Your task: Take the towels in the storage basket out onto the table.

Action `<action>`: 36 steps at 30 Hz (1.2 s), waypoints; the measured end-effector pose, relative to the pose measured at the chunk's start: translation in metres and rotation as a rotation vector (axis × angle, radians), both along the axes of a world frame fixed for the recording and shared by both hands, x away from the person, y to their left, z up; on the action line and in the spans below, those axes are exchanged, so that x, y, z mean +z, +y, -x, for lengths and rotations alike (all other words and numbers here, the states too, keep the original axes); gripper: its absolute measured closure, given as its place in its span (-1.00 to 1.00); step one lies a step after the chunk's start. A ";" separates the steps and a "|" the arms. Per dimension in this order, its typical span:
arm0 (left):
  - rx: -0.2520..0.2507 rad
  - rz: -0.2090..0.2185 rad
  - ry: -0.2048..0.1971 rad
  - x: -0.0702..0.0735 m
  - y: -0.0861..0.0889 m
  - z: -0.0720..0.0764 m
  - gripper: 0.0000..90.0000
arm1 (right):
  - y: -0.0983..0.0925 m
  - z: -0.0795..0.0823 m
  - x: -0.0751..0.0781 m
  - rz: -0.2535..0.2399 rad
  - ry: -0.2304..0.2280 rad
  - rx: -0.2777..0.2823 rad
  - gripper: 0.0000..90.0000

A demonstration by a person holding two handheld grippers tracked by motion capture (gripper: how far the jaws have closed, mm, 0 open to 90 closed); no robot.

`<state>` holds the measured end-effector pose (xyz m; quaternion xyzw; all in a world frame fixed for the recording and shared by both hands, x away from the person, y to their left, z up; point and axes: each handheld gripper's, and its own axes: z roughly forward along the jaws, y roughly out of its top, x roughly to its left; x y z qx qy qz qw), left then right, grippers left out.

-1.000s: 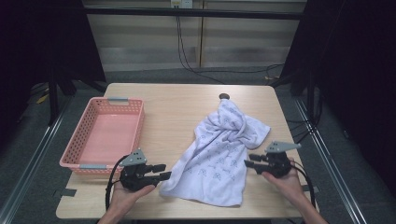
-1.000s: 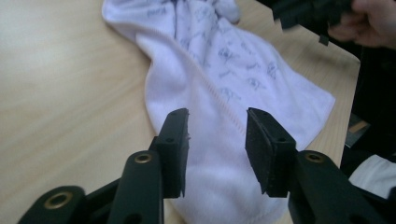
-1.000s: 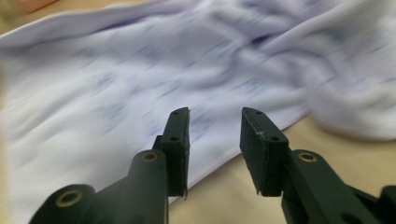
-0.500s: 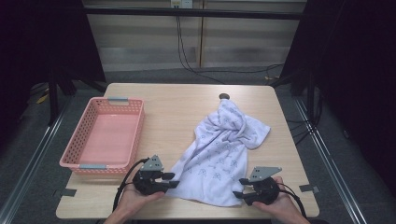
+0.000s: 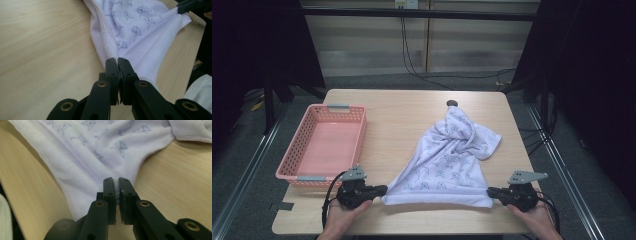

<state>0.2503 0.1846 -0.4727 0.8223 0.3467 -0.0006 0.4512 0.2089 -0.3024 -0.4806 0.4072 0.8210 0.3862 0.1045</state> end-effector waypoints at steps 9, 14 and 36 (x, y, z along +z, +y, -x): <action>-0.105 0.050 -0.076 0.014 -0.009 0.007 0.58 | 0.012 0.007 0.003 0.006 -0.008 0.056 0.89; -0.132 -0.120 -0.011 -0.012 -0.024 -0.002 0.24 | 0.011 0.004 0.001 0.007 0.001 0.052 0.89; -0.103 0.010 0.008 -0.001 -0.020 -0.016 0.96 | 0.004 -0.008 0.006 -0.090 0.018 0.030 0.89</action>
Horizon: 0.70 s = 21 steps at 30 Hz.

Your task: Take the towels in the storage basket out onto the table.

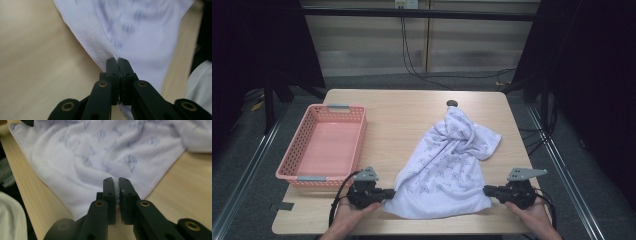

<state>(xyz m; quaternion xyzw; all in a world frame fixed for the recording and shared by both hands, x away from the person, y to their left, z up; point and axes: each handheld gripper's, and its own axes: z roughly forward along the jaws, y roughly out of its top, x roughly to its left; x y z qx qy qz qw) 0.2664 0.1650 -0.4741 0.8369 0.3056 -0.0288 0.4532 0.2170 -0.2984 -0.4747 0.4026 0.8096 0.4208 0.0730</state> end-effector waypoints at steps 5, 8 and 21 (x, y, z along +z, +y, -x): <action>0.039 0.097 -0.071 0.037 0.002 -0.022 0.96 | -0.012 -0.022 0.030 -0.090 -0.092 -0.065 0.90; 0.059 0.165 -0.104 0.064 0.002 -0.035 0.96 | -0.015 -0.037 0.052 -0.141 -0.152 -0.089 0.91; 0.152 0.260 -0.216 0.147 -0.001 -0.094 0.96 | -0.032 -0.106 0.148 -0.236 -0.316 -0.163 0.91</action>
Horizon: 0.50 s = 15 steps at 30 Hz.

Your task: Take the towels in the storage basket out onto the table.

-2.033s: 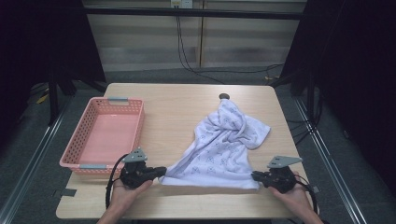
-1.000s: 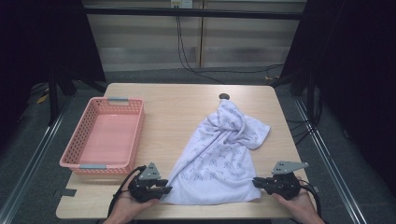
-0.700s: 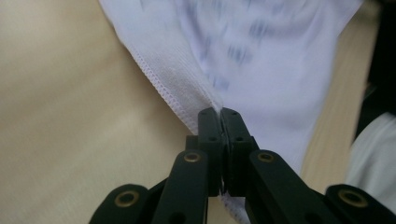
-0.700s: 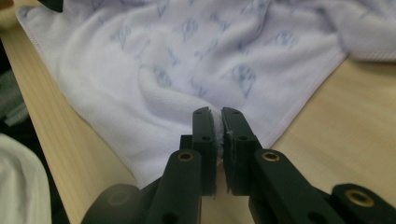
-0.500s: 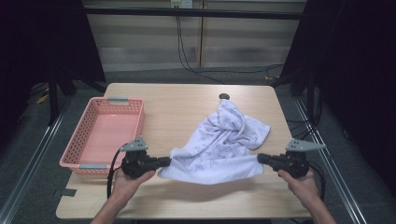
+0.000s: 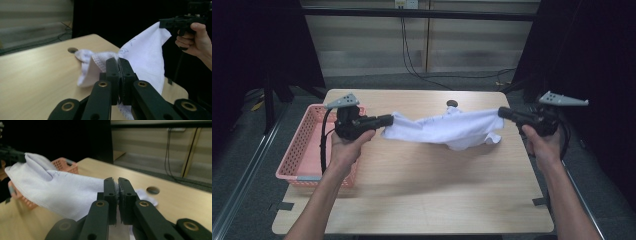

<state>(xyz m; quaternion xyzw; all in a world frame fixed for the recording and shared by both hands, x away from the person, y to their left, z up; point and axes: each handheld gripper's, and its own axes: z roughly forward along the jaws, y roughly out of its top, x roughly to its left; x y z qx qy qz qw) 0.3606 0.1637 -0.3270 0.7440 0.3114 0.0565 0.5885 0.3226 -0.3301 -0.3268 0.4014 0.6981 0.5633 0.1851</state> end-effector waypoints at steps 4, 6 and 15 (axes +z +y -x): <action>0.032 -0.004 -0.015 0.021 0.002 -0.018 0.96 | -0.006 -0.018 0.029 0.000 -0.034 -0.042 0.92; 0.044 0.033 -0.034 0.037 0.005 -0.023 0.96 | -0.007 -0.023 0.043 0.003 -0.047 -0.055 0.92; 0.028 0.041 -0.128 0.083 0.002 0.006 0.96 | -0.003 -0.008 0.101 0.014 -0.171 -0.050 0.92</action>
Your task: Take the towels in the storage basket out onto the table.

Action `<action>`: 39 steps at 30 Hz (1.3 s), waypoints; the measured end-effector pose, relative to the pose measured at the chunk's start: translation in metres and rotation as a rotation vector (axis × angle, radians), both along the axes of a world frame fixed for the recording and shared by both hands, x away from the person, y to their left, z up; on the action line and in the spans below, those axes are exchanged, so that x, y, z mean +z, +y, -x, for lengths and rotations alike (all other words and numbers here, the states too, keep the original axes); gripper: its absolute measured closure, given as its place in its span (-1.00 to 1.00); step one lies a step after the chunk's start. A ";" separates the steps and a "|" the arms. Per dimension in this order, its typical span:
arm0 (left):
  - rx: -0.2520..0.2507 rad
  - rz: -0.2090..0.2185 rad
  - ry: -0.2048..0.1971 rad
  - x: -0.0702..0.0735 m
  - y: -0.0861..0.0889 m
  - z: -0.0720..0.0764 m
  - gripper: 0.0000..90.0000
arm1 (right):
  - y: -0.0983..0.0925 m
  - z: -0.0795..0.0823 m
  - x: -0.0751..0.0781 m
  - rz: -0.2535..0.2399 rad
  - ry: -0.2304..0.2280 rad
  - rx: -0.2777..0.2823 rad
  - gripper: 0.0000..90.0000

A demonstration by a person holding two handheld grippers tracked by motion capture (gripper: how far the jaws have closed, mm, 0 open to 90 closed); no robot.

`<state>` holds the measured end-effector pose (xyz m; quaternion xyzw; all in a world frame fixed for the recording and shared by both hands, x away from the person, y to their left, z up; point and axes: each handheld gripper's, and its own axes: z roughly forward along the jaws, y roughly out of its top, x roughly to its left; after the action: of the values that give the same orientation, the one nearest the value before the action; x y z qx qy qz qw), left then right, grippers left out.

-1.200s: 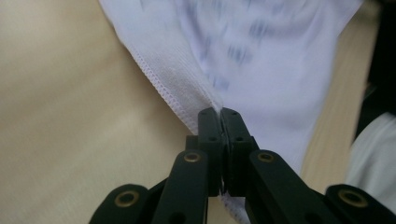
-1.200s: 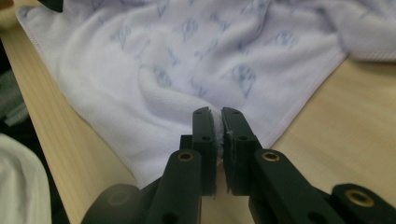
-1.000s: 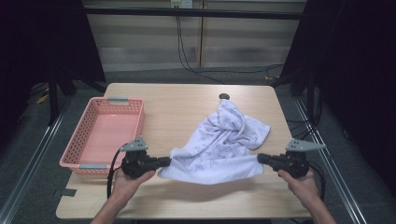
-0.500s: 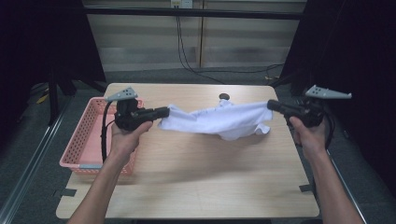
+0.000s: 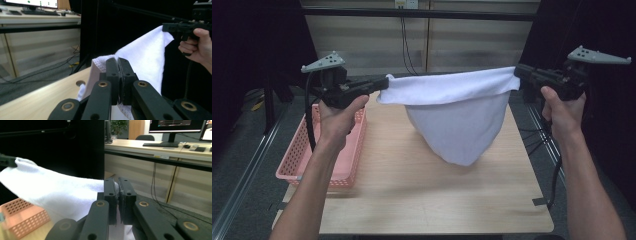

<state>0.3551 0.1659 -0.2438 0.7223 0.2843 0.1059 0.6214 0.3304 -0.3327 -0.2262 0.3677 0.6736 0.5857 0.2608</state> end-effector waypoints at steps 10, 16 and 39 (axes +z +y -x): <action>-0.097 -0.119 0.132 -0.095 0.000 0.057 0.96 | 0.006 0.069 -0.101 0.082 0.161 0.106 0.92; -0.109 -0.117 0.223 -0.147 0.010 0.092 0.95 | 0.005 0.118 -0.163 0.078 0.277 0.146 0.92; -0.168 -0.234 0.344 -0.218 0.011 0.099 0.56 | 0.021 0.143 -0.221 0.206 0.384 0.145 0.23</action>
<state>0.2562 0.1772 -0.4619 0.8182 0.3107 -0.0385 0.4823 0.1870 -0.3114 -0.4475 0.3943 0.7919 0.4503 0.1213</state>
